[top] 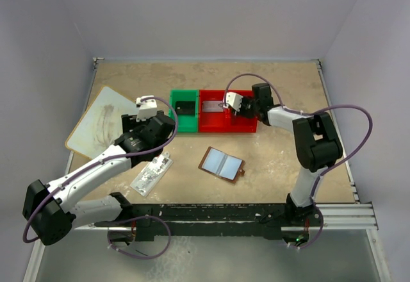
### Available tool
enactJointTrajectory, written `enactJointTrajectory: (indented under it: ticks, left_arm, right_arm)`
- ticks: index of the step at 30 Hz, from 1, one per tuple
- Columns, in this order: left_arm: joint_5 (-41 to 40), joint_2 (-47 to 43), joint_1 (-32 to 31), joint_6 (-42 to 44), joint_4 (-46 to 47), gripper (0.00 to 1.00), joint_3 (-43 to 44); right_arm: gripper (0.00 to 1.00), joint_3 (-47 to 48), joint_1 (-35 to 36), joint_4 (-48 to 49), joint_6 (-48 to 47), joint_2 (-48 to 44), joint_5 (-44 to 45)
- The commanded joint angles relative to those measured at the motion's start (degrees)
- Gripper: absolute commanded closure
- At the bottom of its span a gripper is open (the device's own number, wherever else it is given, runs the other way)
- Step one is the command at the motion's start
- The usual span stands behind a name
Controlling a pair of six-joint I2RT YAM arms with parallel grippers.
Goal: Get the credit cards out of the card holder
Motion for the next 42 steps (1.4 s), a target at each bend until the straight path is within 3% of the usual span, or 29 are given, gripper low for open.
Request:
enactJointTrajectory:
  ticks: [1,6,8,12,15,20,21,22,23,24,26,32,34,37,42]
  left_arm:
    - [-0.7,-0.1,0.3,0.8,0.1,0.18,2.6]
    - [-0.5,0.0,0.2,0.9,0.1,0.18,2.6]
    - [-0.7,0.0,0.2,0.9,0.1,0.18,2.6]
    - [-0.9,-0.3,0.2,0.6,-0.2,0.18,2.8]
    - [-0.9,-1.0,0.2,0.3,-0.3,0.18,2.7]
    - [-0.7,-2.8,0.2,0.1,-0.2,0.17,2.5]
    - [-0.7,-3.2,0.2,0.0,-0.3,0.17,2.6]
    - [-0.7,-3.7,0.2,0.0,-0.6,0.17,2.7]
    - [-0.9,-4.2,0.2,-0.1,-0.8,0.17,2.7]
    - [-1.2,-4.7,0.2,-0.3,-1.2,0.17,2.8]
    - [-2.1,-5.8,0.2,-0.8,-2.4,0.16,3.1]
    - [-2.8,-8.0,0.2,-4.3,-7.2,0.09,3.5]
    - [-2.0,-8.5,0.2,-4.5,-7.4,0.08,3.7]
    - [-1.4,-9.1,0.2,-4.8,-7.3,0.07,3.6]
    - [0.5,-8.9,0.2,-5.1,-6.3,0.05,3.1]
  right_arm:
    - [0.63,1.0,-0.3,4.4,6.8,-7.5,1.7]
    - [0.57,-4.8,-0.3,14.1,18.7,-19.8,5.0]
    - [0.55,-8.5,-0.2,18.0,29.5,-24.7,9.9]
    - [0.49,-5.0,-0.3,4.6,54.2,-28.9,14.9]
    - [0.48,-2.7,-0.3,-3.6,64.0,-29.8,14.4]
    - [0.42,-7.6,-0.3,-6.1,76.7,-34.3,17.0]
    - [0.33,-10.1,-0.3,-4.7,78.9,-37.0,16.6]
    - [0.13,-12.9,-0.3,-2.8,81.0,-39.4,15.8]
    - [0.02,-15.7,-0.3,-0.7,83.3,-41.9,15.0]
    - [0.00,-18.1,-0.3,1.7,84.9,-44.3,13.4]
    - [0.00,-20.7,-0.3,4.1,86.8,-47.4,9.2]
    - [0.05,-21.1,1.7,-3.4,88.7,-46.3,2.2]
    - [0.09,-23.8,5.3,-4.1,90.7,-47.3,6.4]
    - [0.09,-26.4,13.2,-8.5,94.9,-49.6,21.6]
    - [0.19,-27.2,20.5,-14.8,102.6,-51.3,30.6]
